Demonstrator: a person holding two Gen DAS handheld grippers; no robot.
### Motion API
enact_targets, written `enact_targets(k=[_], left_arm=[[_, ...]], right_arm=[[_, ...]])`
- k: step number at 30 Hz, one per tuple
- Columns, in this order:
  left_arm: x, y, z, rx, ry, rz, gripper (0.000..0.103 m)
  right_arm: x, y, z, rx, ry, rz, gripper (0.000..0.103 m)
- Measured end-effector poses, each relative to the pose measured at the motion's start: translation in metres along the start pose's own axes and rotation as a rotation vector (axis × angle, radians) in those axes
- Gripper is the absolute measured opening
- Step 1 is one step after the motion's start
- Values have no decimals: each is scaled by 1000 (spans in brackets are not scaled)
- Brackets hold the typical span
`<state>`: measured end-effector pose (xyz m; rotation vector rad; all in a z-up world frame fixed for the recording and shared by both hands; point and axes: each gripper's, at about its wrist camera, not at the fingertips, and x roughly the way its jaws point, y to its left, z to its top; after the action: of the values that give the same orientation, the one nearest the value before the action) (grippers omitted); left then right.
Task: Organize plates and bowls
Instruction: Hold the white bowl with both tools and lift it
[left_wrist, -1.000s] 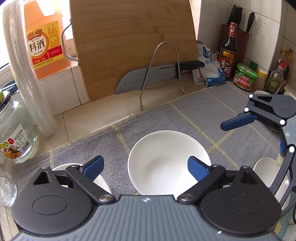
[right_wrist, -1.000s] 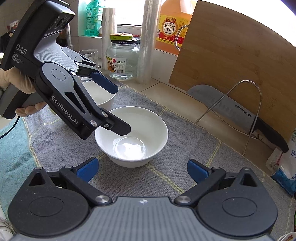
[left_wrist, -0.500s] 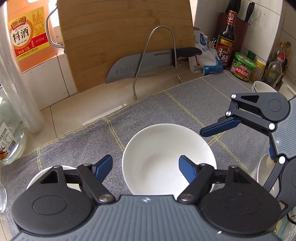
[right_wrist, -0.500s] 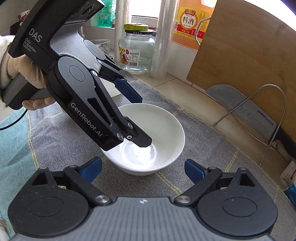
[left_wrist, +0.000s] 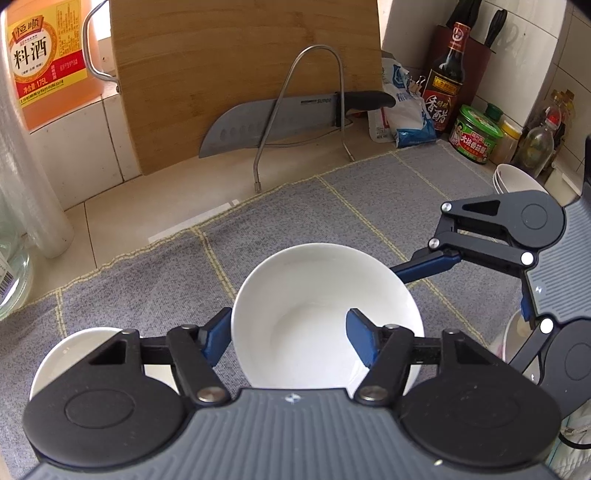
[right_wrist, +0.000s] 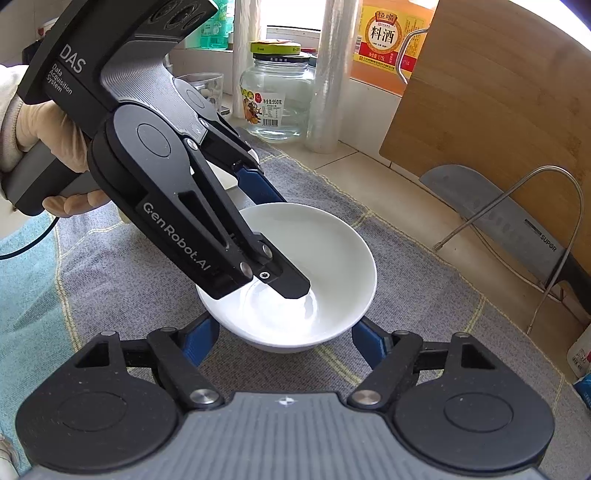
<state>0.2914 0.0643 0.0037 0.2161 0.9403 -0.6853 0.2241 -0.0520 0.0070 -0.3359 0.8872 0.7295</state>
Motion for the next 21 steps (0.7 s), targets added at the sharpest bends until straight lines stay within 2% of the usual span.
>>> enact_targets(k=[7,21], left_arm=[[-1,2,1,-13,5,-13,60],[-16,-15,3,30,-8,-22,60]], right_arm=[[-1,1,0,0,3,-4,82],[-23,0,-4,7,-3,-18,82]])
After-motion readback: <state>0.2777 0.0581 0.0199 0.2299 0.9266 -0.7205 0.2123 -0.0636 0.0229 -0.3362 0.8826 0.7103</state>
